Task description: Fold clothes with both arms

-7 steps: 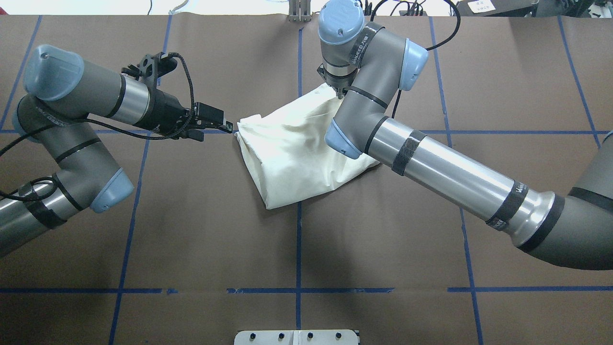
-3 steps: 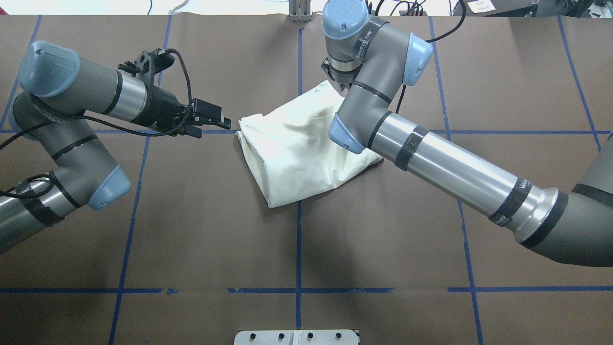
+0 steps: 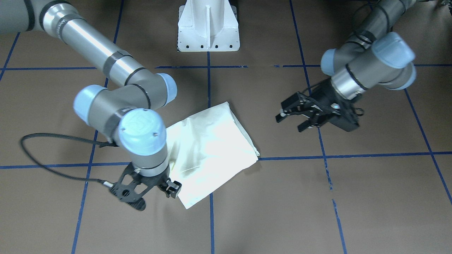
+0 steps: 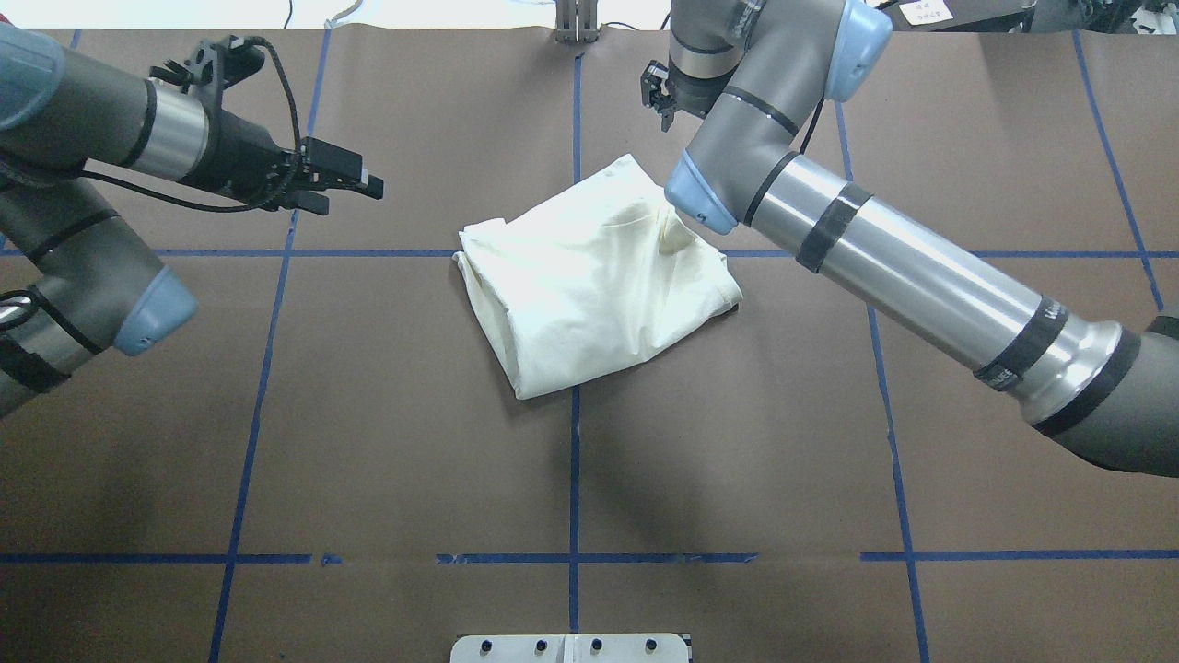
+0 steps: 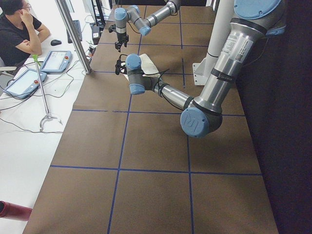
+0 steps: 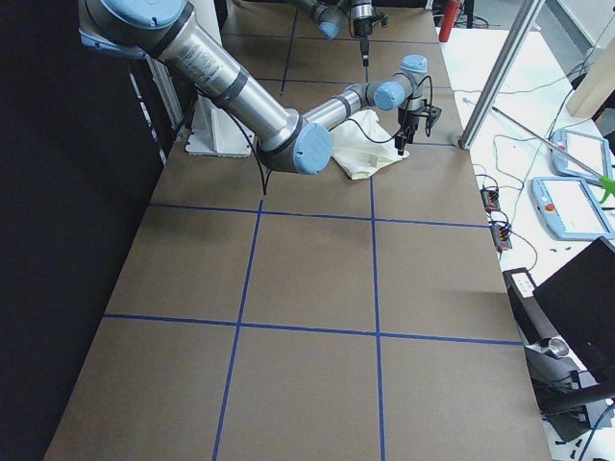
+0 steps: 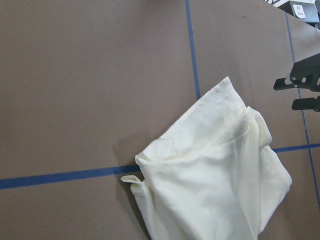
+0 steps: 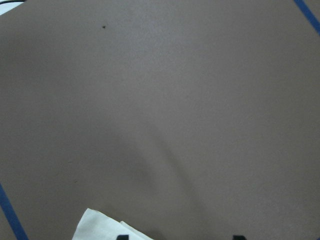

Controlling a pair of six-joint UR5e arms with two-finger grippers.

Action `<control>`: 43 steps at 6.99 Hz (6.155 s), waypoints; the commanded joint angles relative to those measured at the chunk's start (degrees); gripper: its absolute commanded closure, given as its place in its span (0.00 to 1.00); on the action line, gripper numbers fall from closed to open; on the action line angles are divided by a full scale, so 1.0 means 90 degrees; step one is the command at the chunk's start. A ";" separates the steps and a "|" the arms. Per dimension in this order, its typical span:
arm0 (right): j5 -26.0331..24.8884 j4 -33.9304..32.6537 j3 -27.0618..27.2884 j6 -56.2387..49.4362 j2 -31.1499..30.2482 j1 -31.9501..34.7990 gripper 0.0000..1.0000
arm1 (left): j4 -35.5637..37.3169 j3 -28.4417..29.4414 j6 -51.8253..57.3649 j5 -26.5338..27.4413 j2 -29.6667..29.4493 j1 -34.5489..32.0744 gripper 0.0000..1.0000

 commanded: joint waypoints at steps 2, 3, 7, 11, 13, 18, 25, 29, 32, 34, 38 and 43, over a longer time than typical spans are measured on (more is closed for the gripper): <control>0.0322 -0.1371 0.2040 -0.3041 -0.1479 0.1050 0.00 | 0.2453 0.0104 0.3878 0.0233 0.0240 -0.1574 0.00; 0.0643 -0.1401 0.2482 -0.4026 -0.2125 0.1556 0.00 | 0.3383 0.0192 0.5530 0.0641 0.0240 -0.2054 0.00; 0.1678 -0.2700 0.3746 -0.8362 -0.4245 0.3402 0.00 | 0.5068 0.0222 0.9869 0.0880 0.0767 -0.3522 0.00; 0.2481 -0.2283 0.4019 -0.9359 -0.5343 0.4110 0.00 | 0.5300 -0.0110 1.0879 0.0020 0.1577 -0.3983 0.00; 0.2521 -0.1979 0.3990 -0.9378 -0.5791 0.4110 0.00 | 0.5141 0.0404 1.0376 0.0137 0.1804 -0.3992 0.00; 0.2521 -0.1977 0.3942 -0.9339 -0.5998 0.4275 0.00 | 0.5522 0.0076 0.8235 -0.0429 0.2047 -0.3992 0.00; 0.2560 -0.1521 0.3922 -0.9252 -0.6262 0.4627 0.00 | 0.5561 -0.0022 0.7715 -0.0693 0.2027 -0.3982 0.00; 0.2531 -0.1167 0.3844 -0.8851 -0.6272 0.4676 0.00 | 0.5541 -0.0012 0.7715 -0.0673 0.2037 -0.3982 0.00; 0.2531 -0.1157 0.3766 -0.8851 -0.6282 0.4696 0.00 | 0.5531 -0.0012 0.7500 -0.0692 0.2047 -0.3982 0.00; 0.2540 -0.1157 0.3756 -0.8851 -0.6282 0.4715 0.00 | 0.5522 -0.0012 0.7490 -0.0692 0.2047 -0.3982 0.00; 0.2570 -0.1157 0.3746 -0.8773 -0.6262 0.4715 0.00 | 0.5522 -0.0041 0.7490 -0.0692 0.2037 -0.3982 0.00; 0.2570 -0.1157 0.3746 -0.8773 -0.6233 0.4715 0.00 | 0.5522 -0.0041 0.7500 -0.0692 0.2027 -0.3982 0.00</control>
